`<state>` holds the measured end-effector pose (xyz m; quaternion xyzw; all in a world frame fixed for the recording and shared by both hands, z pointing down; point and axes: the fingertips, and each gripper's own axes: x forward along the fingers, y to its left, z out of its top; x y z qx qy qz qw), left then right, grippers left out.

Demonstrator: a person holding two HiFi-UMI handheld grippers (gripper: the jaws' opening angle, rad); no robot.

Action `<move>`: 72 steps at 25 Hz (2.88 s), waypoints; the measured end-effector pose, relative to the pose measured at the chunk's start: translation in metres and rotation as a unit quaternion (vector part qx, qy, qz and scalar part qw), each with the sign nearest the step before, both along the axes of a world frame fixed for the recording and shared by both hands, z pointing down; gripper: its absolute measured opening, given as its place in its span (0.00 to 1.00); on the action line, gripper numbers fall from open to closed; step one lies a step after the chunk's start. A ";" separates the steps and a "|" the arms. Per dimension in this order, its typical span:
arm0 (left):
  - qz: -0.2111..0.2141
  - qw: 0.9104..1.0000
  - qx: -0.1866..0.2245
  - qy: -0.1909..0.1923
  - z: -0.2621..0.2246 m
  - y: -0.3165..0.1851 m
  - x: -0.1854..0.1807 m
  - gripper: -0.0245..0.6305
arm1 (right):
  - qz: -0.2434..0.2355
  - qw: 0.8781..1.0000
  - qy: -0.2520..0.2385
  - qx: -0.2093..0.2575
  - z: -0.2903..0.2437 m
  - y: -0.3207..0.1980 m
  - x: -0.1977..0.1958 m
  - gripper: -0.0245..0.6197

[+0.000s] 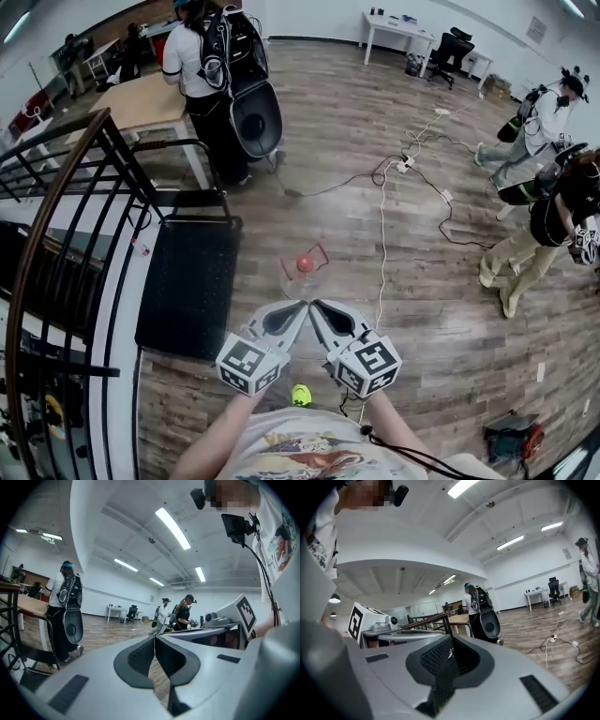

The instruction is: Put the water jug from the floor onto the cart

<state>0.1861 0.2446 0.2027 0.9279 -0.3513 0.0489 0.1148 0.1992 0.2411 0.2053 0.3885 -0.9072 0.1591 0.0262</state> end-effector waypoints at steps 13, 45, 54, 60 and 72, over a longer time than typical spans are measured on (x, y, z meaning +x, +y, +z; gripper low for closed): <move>0.057 0.998 0.002 -0.014 -0.005 -0.088 -0.011 0.06 | 0.053 0.998 0.014 -0.007 -0.007 -0.089 -0.011 0.09; 0.078 0.996 -0.028 -0.032 0.059 -0.230 -0.030 0.06 | 0.051 0.995 0.072 -0.043 0.051 -0.234 -0.031 0.09; 0.078 0.994 -0.054 -0.052 0.121 -0.271 0.030 0.06 | 0.033 0.995 0.064 -0.075 0.115 -0.278 0.030 0.09; 0.065 0.993 -0.064 -0.069 0.164 -0.311 0.059 0.06 | 0.028 0.993 0.061 -0.100 0.160 -0.316 0.060 0.09; 0.053 0.990 -0.079 -0.102 0.240 -0.356 0.075 0.18 | 0.032 0.987 0.069 -0.141 0.244 -0.343 0.087 0.21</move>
